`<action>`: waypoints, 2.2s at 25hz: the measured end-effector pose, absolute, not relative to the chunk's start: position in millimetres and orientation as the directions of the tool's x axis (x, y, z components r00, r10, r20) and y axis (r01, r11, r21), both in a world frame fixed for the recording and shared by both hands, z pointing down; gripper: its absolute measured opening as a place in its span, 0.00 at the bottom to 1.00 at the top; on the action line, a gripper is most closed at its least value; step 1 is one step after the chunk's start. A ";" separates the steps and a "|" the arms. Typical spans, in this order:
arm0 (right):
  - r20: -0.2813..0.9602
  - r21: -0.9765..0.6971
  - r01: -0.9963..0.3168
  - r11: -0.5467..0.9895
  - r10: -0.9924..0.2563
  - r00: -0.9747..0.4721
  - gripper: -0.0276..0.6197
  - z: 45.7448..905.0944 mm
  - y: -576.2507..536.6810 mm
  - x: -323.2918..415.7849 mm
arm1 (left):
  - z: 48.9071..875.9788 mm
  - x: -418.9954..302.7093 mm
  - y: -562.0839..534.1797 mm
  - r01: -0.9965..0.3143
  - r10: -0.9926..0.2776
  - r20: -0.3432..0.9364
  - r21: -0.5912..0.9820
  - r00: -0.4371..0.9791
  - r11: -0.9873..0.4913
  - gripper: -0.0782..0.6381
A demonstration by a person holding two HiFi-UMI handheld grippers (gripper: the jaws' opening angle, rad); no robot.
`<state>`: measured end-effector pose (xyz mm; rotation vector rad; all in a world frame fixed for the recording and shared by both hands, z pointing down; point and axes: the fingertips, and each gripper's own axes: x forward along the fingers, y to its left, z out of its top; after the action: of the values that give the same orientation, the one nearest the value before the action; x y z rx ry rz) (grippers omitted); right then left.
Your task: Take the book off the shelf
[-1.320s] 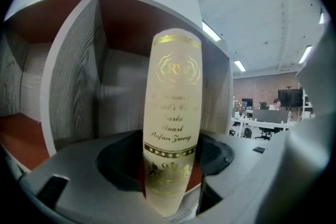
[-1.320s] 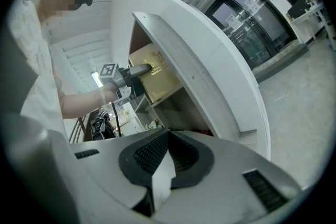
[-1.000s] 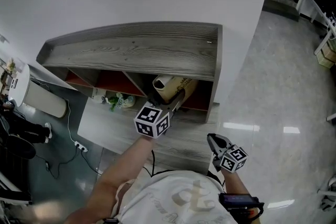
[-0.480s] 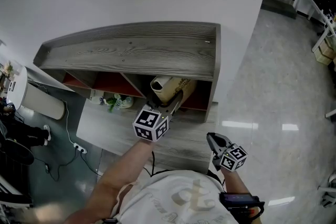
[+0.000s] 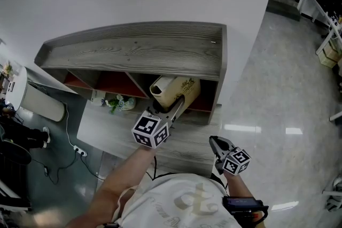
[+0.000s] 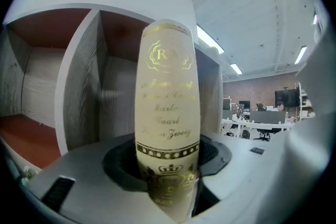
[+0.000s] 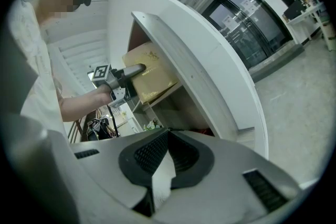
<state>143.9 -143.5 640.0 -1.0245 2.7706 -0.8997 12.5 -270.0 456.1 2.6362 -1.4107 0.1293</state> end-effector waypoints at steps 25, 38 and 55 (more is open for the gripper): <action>0.158 -0.508 -0.548 0.664 -0.554 -0.818 0.05 625.6 -117.4 88.1 | 462.5 -49.4 -192.1 -0.829 -0.826 0.114 0.183 0.551 -0.528 0.44; 0.177 -0.492 -0.531 0.690 -0.518 -0.837 0.05 622.5 -111.4 49.4 | 478.4 -92.3 -160.4 -0.823 -0.830 0.104 0.239 0.549 -0.515 0.44; 0.186 -0.477 -0.468 0.744 -0.435 -0.881 0.05 620.0 -105.4 -3.5 | 538.4 -161.9 -100.5 -0.871 -0.862 0.206 0.286 0.462 -0.399 0.44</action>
<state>-3.5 -105.4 620.0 -0.7763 2.9917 -0.8452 -161.9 -100.5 538.4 2.3642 -1.4655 0.0351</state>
